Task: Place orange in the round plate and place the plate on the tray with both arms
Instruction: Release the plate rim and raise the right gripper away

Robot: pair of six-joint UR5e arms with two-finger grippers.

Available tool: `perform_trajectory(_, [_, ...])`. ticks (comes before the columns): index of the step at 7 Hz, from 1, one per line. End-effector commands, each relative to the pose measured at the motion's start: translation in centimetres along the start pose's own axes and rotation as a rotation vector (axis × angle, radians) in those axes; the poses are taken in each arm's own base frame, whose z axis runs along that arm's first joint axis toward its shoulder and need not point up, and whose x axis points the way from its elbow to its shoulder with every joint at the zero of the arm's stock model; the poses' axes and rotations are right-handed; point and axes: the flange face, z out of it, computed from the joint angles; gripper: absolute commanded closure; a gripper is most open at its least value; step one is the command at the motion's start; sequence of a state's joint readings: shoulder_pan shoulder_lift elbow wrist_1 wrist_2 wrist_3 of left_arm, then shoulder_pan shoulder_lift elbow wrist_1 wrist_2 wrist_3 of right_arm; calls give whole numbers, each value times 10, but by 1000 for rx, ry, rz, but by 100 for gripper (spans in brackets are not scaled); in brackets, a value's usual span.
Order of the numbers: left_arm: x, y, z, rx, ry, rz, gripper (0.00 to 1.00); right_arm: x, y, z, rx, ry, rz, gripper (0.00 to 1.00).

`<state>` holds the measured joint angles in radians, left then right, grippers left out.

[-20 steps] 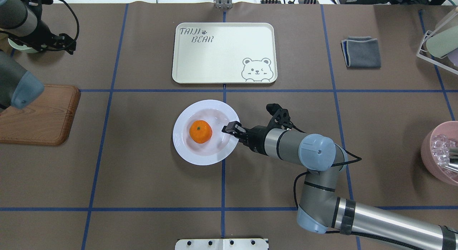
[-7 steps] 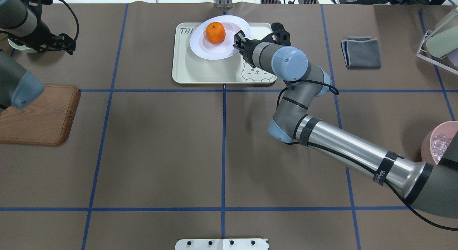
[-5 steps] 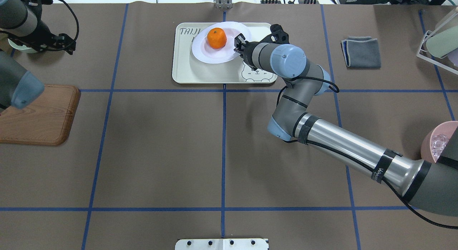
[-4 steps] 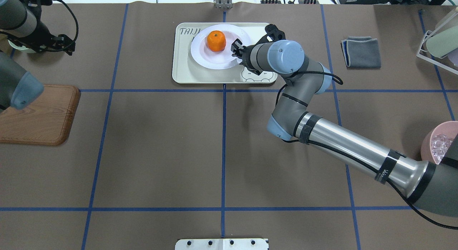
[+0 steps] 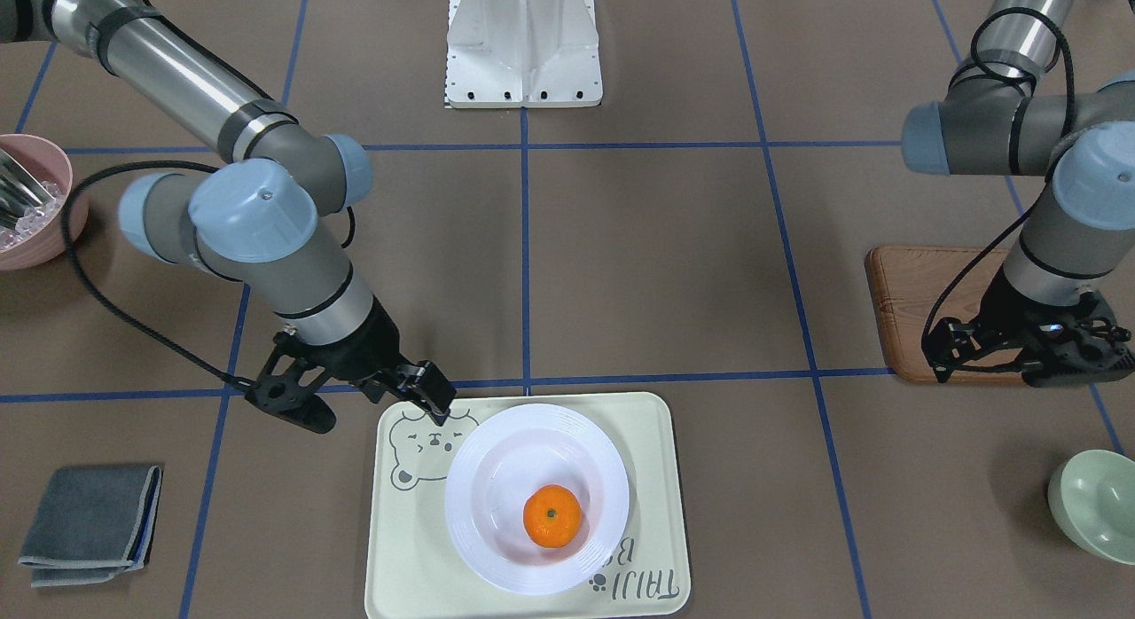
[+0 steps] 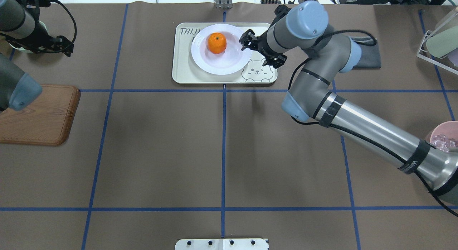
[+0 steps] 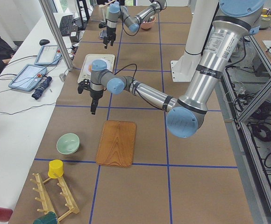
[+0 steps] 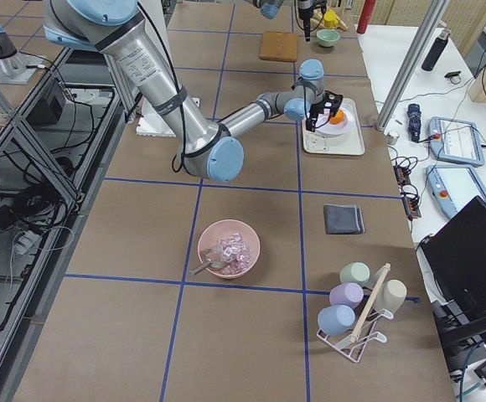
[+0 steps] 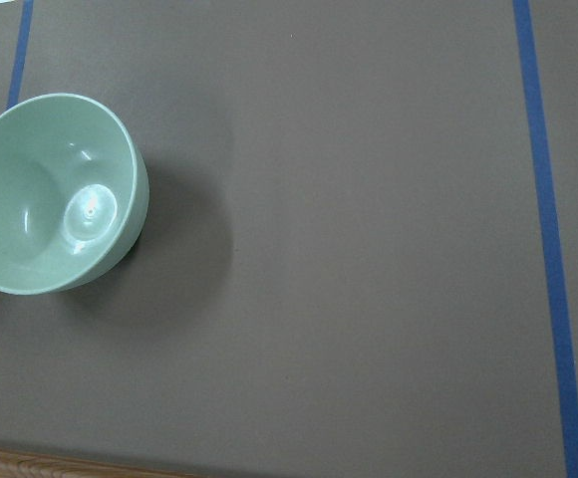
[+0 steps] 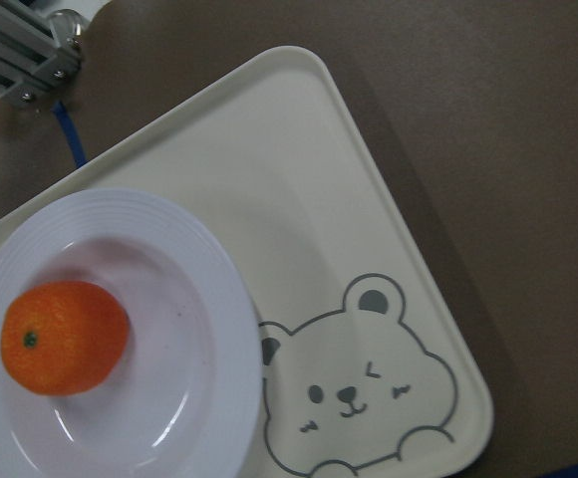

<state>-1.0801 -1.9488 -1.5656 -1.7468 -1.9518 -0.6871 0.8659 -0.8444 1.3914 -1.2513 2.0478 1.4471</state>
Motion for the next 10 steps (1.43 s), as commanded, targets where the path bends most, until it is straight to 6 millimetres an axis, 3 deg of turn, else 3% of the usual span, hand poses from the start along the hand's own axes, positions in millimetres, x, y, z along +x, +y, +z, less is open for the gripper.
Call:
perform_trajectory(1, [-10, 3, -13, 13, 4, 67, 1, 109, -45, -102, -33, 261, -225, 0])
perform_trajectory(2, [-42, 18, -19, -22, 44, 145, 1, 182, -80, -150, -53, 342, -404, 0])
perform_trajectory(3, [-86, 13, -37, -34, 95, 153, 1, 260, -118, -181, -79, 374, -536, 0])
perform_trajectory(5, [-178, 41, -34, -69, 99, 194, 1, 386, -160, -218, -150, 402, -721, 0])
perform_trajectory(6, [-227, 59, -36, -91, 116, 206, 1, 440, -173, -221, -185, 336, -646, 0])
perform_trajectory(7, [-275, 81, -38, -103, 127, 187, 1, 512, -161, -211, -164, 288, -617, 0])
perform_trajectory(8, [-310, 100, -41, -109, 143, 159, 1, 578, -126, -192, -113, 263, -658, 0])
perform_trajectory(10, [-329, 123, -31, -181, 158, 85, 1, 613, -121, -175, -120, 267, -601, 0])
